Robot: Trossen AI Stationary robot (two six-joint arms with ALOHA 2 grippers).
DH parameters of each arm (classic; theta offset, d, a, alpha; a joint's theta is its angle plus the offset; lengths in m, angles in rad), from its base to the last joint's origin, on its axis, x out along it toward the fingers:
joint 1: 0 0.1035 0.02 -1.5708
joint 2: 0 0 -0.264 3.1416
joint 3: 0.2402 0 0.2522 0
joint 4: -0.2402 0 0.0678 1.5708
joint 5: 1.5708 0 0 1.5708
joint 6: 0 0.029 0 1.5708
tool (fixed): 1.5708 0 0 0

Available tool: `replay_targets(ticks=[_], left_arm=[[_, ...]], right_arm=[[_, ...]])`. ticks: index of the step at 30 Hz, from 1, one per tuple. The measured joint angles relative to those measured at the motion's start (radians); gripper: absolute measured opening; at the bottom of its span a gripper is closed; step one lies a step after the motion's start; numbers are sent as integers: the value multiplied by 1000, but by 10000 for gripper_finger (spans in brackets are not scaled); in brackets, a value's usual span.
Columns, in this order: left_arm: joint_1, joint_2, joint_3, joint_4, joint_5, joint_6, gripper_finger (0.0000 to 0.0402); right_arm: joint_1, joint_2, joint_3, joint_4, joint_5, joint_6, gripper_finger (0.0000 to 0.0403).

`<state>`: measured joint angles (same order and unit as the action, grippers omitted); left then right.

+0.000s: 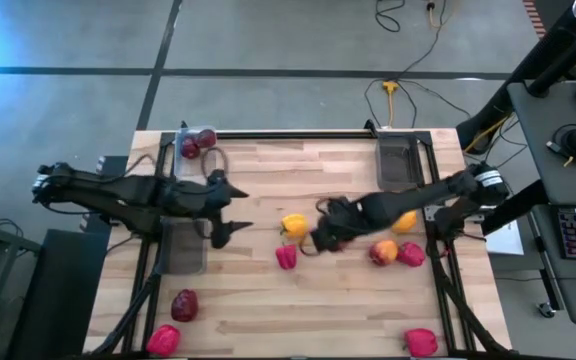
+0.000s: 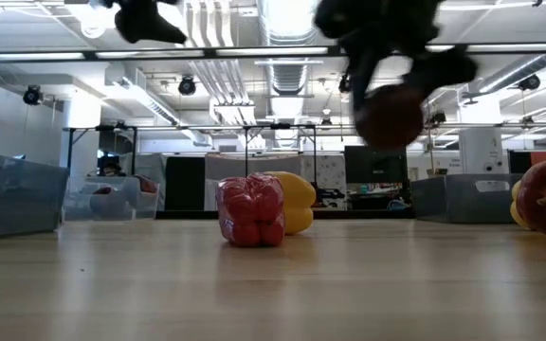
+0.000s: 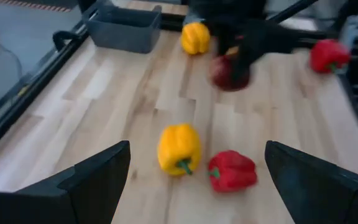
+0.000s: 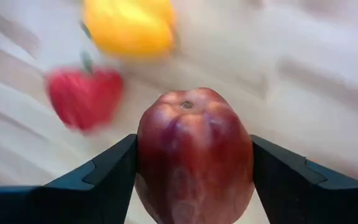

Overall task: Sort produce into baskets
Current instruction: Put the red apple into the transparent bin

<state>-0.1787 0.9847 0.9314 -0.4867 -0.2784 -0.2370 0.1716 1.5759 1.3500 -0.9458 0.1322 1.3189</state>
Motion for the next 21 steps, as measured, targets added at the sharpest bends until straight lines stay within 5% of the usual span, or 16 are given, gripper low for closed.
replay_targets(ticks=[10, 21], left_arm=[[-68, -308, -294, 91, 49, -281, 355], [-64, -271, -393, 313, -144, -340, 355]], right_arm=[[-263, 242, 9, 292, 28, -378, 267], [-403, 402, 176, 280, -1, -536, 267]])
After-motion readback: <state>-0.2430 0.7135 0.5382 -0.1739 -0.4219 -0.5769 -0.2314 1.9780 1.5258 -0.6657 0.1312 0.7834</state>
